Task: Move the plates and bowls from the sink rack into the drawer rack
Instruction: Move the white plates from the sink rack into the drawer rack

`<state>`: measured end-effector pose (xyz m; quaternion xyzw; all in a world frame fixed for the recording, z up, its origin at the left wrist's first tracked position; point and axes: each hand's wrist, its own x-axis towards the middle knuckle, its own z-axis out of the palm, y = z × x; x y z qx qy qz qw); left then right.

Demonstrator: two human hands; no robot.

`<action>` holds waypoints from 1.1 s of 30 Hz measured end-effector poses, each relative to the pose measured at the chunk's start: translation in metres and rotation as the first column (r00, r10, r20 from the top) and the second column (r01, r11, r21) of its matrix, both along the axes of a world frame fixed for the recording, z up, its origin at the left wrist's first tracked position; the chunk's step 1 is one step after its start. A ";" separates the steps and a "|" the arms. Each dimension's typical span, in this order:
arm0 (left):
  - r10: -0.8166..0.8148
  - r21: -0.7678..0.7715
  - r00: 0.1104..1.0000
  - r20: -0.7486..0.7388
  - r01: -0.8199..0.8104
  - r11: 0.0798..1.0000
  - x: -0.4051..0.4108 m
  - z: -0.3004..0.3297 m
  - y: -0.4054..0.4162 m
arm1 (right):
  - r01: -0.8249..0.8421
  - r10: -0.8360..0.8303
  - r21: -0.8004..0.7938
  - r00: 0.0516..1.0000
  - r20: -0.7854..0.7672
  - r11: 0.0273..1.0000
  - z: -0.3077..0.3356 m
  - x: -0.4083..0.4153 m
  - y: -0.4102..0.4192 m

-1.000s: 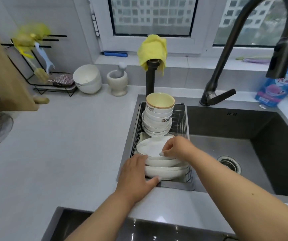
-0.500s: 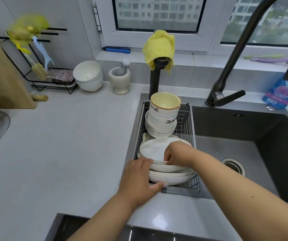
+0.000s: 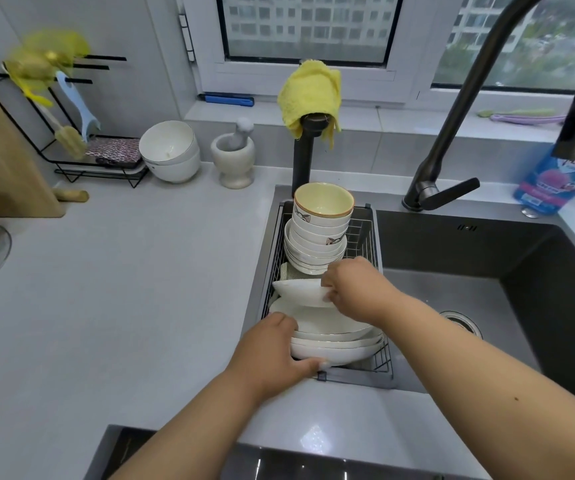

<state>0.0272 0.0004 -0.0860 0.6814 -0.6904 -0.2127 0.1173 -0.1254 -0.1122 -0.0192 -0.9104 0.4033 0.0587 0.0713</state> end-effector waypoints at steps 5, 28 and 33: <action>-0.021 0.103 1.000 -0.016 0.022 0.994 0.000 0.007 -0.005 | 0.014 -0.010 -0.040 0.996 0.091 0.999 0.021 -0.008 -0.002; 0.471 0.154 0.691 -0.548 -0.470 0.869 -0.012 0.079 0.040 | -0.059 0.152 -0.273 0.930 0.335 0.960 0.081 -0.070 0.070; 0.560 0.633 -0.297 -0.774 -0.379 0.675 -0.048 0.109 0.102 | -0.255 0.387 -0.420 0.882 0.269 0.871 0.091 -0.086 0.126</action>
